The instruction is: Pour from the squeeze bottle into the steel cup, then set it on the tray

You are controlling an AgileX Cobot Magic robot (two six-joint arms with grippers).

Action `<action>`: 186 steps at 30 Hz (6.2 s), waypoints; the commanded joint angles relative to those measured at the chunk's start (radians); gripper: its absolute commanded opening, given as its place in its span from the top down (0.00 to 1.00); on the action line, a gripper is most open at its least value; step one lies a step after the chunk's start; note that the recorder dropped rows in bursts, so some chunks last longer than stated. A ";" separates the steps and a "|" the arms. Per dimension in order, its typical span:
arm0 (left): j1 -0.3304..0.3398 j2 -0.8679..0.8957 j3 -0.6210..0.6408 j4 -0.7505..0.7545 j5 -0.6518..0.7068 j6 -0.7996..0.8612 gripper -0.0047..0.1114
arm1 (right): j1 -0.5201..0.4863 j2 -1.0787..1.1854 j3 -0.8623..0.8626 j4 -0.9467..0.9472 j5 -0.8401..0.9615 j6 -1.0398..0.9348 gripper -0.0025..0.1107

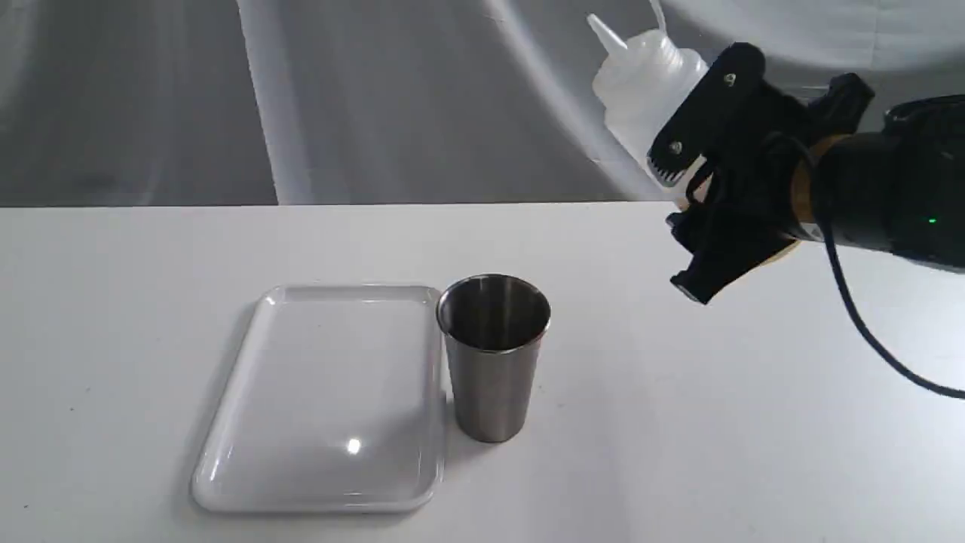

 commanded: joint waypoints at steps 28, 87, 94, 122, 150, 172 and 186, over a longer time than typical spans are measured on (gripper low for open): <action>0.001 -0.005 0.004 0.002 -0.007 -0.002 0.89 | 0.061 0.100 -0.011 -0.484 0.237 0.042 0.84; 0.001 -0.005 0.004 0.002 -0.007 -0.002 0.89 | 0.103 0.135 -0.011 -0.484 0.267 -0.564 0.84; 0.001 -0.005 0.004 0.002 -0.007 -0.002 0.89 | 0.103 0.135 -0.011 -0.484 0.286 -0.564 0.84; 0.001 -0.005 0.004 0.002 -0.007 -0.002 0.89 | 0.120 0.132 -0.056 -0.484 0.286 -0.534 0.84; 0.001 -0.005 0.004 0.002 -0.007 -0.002 0.89 | 0.120 0.095 -0.056 -0.484 0.268 -0.605 0.84; 0.001 -0.005 0.004 0.002 -0.007 -0.002 0.89 | 0.098 0.097 -0.050 -0.428 0.215 -0.367 0.84; 0.001 -0.005 0.004 0.002 -0.007 -0.002 0.89 | 0.080 0.097 -0.050 -0.403 0.106 -0.052 0.84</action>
